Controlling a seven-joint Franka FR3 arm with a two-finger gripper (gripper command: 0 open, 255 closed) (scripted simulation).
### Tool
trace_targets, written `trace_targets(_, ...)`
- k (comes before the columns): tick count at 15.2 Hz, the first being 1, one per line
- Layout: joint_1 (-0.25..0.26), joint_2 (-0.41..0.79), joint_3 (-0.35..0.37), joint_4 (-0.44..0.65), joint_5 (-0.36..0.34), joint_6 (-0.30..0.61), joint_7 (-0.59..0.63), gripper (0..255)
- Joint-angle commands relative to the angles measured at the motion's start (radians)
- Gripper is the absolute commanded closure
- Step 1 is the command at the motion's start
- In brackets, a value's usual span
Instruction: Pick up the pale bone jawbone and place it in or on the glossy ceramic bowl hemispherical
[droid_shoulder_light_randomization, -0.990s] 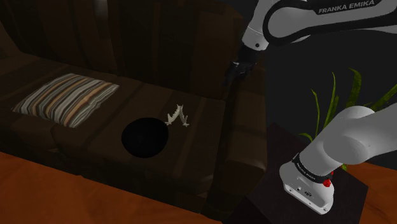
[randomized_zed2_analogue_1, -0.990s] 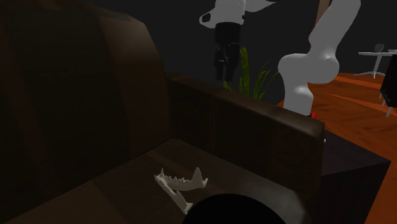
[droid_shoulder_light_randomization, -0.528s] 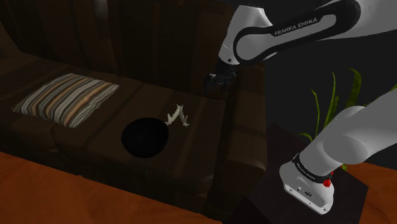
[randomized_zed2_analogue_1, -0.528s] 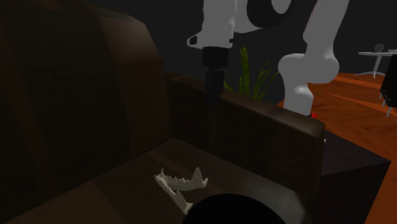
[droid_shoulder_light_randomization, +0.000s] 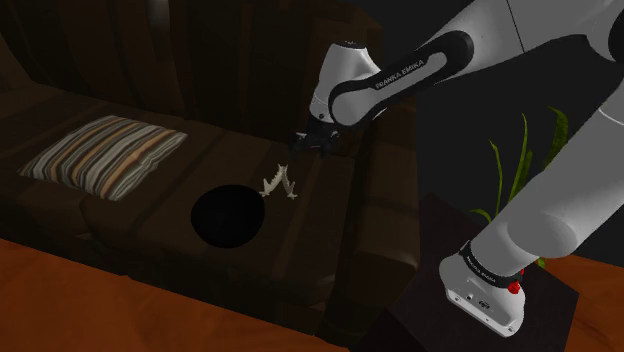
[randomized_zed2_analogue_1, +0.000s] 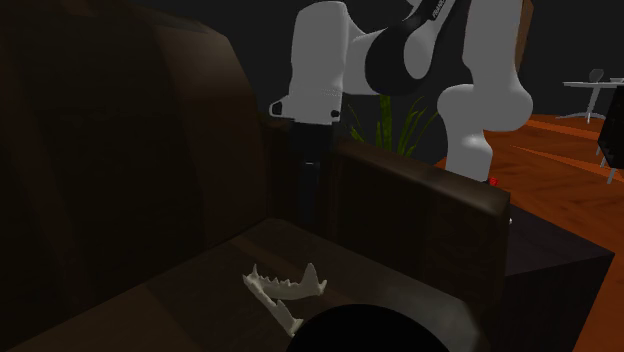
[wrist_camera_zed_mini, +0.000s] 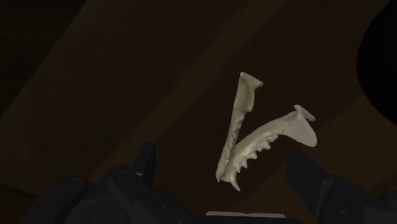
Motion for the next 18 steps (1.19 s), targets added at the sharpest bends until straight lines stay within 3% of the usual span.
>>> trace_targets(1, 0.010, 0.087, -0.001, 0.053, -0.050, 0.035, 0.072, 0)
trace_targets(6, 0.066, 0.287, -0.043, 0.200, -0.154, 0.087, 0.225, 0)
trace_targets(18, 0.092, 0.380, -0.069, 0.221, -0.189, 0.158, 0.249, 0)
